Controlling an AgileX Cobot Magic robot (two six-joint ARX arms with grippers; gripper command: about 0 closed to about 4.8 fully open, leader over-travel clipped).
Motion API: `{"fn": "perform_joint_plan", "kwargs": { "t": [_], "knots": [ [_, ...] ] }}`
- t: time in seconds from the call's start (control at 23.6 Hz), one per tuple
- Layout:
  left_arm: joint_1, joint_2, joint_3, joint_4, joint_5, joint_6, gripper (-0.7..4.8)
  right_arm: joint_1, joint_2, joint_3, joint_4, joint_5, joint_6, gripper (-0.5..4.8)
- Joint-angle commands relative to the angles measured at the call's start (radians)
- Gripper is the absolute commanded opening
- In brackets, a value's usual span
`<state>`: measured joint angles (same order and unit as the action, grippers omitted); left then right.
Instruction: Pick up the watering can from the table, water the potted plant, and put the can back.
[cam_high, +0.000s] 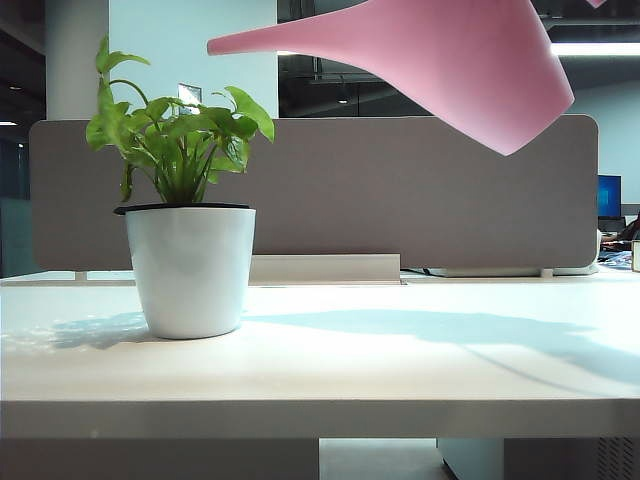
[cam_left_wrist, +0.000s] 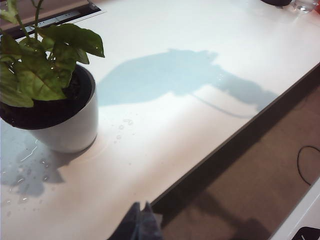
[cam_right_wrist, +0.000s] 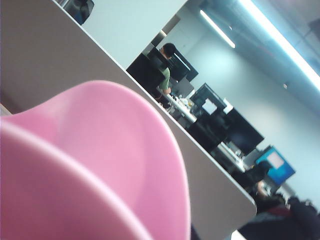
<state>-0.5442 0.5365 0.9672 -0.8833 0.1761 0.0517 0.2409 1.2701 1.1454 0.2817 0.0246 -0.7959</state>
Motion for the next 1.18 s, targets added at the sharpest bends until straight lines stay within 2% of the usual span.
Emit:
{"fn": "perform_joint_plan", "kwargs": {
  "t": [0.04, 0.42, 1.18],
  "knots": [
    [-0.001, -0.002, 0.003, 0.008, 0.003, 0.0, 0.03, 0.009, -0.015, 0.018, 0.051, -0.001, -0.052, -0.01],
    [-0.001, -0.002, 0.003, 0.008, 0.003, 0.0, 0.03, 0.034, -0.007, 0.018, -0.016, 0.029, -0.073, -0.01],
    [-0.001, -0.002, 0.003, 0.008, 0.004, 0.0, 0.03, 0.034, 0.0, 0.018, -0.024, 0.048, -0.129, -0.01]
  ]
}}
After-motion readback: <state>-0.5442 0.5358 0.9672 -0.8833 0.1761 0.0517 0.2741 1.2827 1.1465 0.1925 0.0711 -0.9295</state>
